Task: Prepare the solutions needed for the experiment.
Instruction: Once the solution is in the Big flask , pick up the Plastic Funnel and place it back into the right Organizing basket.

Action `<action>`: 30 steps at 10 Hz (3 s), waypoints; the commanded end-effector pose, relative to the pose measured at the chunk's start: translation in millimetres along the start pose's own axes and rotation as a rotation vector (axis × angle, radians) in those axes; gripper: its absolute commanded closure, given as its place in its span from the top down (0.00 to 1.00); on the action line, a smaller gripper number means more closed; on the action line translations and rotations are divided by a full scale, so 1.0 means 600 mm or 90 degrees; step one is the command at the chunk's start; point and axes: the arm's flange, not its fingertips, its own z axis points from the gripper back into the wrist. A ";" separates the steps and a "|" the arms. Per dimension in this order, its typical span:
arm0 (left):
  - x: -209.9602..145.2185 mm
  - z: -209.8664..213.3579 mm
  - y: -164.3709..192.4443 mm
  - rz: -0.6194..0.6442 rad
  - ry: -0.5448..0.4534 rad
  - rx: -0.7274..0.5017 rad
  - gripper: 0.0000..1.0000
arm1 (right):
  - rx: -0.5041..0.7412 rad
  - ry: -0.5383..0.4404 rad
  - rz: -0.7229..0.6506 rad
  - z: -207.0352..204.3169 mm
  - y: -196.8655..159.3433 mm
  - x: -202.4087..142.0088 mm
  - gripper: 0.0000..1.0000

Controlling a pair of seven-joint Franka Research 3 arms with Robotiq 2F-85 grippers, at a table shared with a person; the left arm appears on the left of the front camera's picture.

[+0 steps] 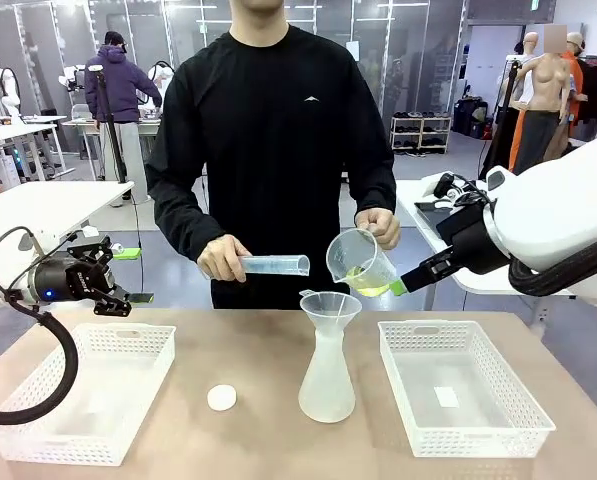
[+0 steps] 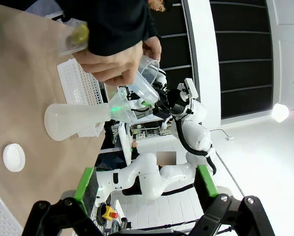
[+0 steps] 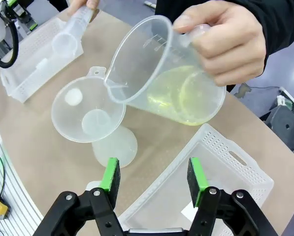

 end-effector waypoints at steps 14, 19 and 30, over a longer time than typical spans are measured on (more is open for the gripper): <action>0.000 -0.001 -0.004 -0.004 0.002 0.002 1.00 | 0.545 -0.122 -0.585 -0.067 -0.212 -0.191 0.70; 0.000 -0.001 -0.004 -0.004 0.002 0.002 1.00 | 0.603 -0.030 -0.574 -0.082 -0.227 -0.184 0.70; 0.000 -0.001 -0.004 -0.004 0.002 0.002 1.00 | 0.603 -0.031 -0.570 -0.087 -0.222 -0.188 0.70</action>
